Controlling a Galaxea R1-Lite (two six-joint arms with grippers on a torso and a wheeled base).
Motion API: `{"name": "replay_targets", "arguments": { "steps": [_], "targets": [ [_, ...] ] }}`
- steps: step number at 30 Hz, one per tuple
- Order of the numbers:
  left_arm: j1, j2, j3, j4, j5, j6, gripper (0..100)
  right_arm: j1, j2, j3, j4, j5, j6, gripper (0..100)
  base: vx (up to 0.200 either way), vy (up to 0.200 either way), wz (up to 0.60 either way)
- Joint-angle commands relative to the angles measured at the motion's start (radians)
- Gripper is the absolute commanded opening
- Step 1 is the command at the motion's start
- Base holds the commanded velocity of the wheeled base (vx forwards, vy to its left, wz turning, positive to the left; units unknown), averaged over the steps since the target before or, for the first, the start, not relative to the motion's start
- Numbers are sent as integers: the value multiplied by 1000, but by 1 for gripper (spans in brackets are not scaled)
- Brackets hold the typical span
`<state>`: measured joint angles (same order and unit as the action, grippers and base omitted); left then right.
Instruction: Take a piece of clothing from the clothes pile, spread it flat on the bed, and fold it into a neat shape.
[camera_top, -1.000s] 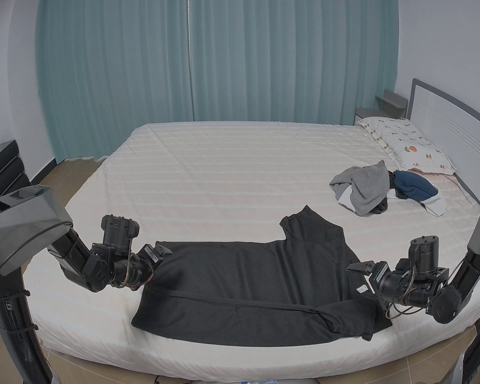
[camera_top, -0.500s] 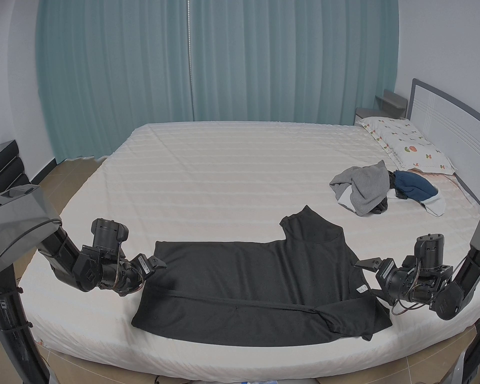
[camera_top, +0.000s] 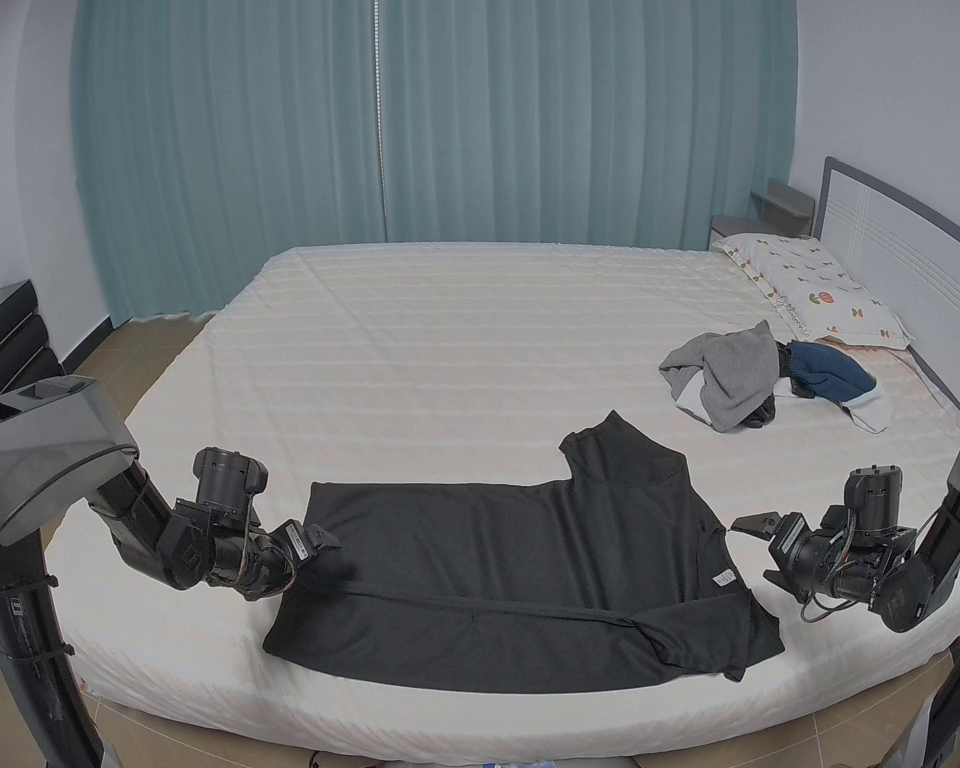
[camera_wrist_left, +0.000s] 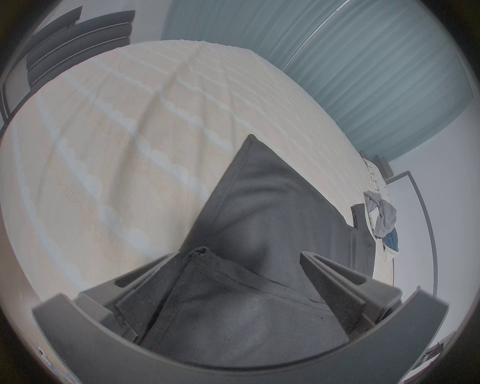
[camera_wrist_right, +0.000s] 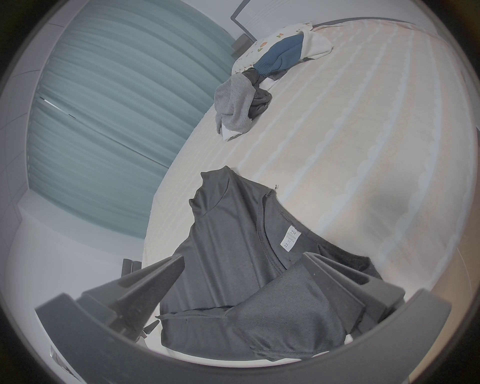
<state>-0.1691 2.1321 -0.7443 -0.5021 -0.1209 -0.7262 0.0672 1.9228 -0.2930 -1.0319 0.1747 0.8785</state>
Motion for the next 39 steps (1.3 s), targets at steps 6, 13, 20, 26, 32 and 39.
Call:
{"name": "replay_targets", "arguments": {
  "steps": [6,13,20,26,32,39],
  "targets": [
    [-16,-1,5,-1,6,1,0,-30,9,-5,0,0,-18,100,0,0,0],
    [-16,-9,9,8,15,2,0,-46,9,20,3,0,-75,100,0,0,0],
    [-13,-81,66,8,17,21,0,-33,36,48,3,11,-136,100,0,0,0],
    [-7,-141,98,10,17,24,0,-64,90,49,1,89,-207,100,0,0,0],
    [11,-147,102,7,15,24,0,-86,93,40,3,91,-236,100,0,0,0],
    [36,-47,45,-21,-11,17,100,-84,81,32,0,95,-230,100,0,0,0]
  ]
}}
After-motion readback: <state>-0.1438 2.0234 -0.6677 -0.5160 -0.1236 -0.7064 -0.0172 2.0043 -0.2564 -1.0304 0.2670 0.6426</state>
